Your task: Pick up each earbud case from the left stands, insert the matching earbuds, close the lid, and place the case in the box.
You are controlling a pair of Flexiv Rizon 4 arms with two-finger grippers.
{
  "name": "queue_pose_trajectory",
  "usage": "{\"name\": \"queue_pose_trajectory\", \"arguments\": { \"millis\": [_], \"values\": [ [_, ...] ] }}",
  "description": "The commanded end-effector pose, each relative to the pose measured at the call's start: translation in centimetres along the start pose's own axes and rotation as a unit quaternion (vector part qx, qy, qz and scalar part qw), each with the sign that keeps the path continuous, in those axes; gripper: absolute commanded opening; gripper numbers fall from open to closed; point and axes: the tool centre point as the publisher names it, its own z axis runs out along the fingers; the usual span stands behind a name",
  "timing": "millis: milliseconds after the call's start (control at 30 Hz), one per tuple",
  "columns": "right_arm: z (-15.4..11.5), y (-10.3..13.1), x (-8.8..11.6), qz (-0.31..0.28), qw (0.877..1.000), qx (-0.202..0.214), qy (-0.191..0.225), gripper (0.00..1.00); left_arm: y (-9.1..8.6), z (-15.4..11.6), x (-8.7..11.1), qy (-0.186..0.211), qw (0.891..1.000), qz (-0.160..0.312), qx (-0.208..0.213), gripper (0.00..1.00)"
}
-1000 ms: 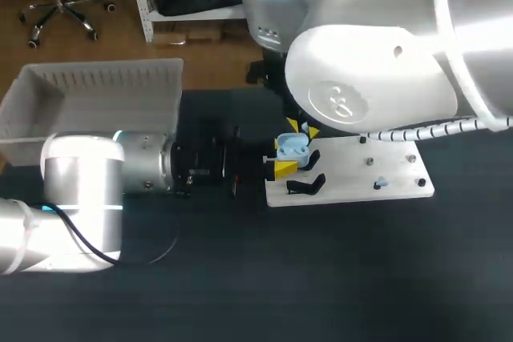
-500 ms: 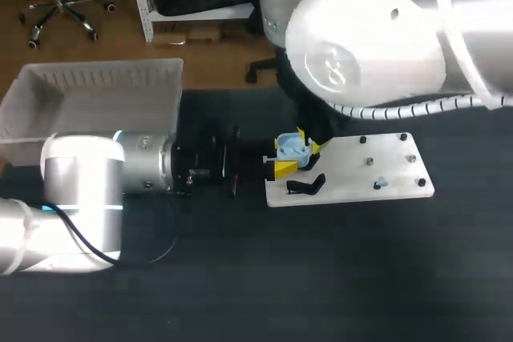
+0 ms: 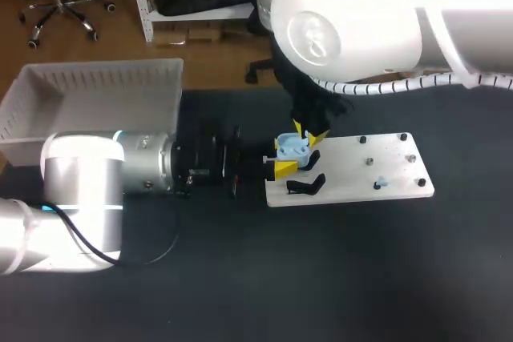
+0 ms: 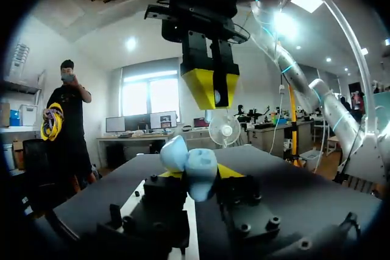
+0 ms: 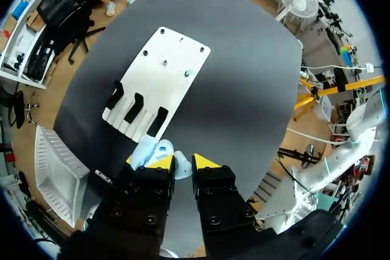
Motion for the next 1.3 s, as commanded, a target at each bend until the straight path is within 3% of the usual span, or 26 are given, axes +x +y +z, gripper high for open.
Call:
{"name": "queue_pose_trajectory", "arguments": {
  "millis": [33, 267, 1300],
  "values": [
    [-0.3, 0.6, 0.5, 0.014, 1.000, 0.010, -0.011, 0.00, -0.2, 0.0, 0.1, -0.001, 1.000, 0.002, -0.004, 0.00],
    [0.1, 0.8, 0.7, 0.034, 0.999, 0.030, -0.018, 0.00, -0.2, 0.0, 0.1, -0.001, 1.000, 0.002, -0.004, 0.00],
    [1.1, 1.4, 1.5, 0.061, 0.997, 0.039, -0.016, 0.00, -0.2, 0.0, 0.1, -0.001, 1.000, 0.002, -0.004, 0.00]
  ]
}}
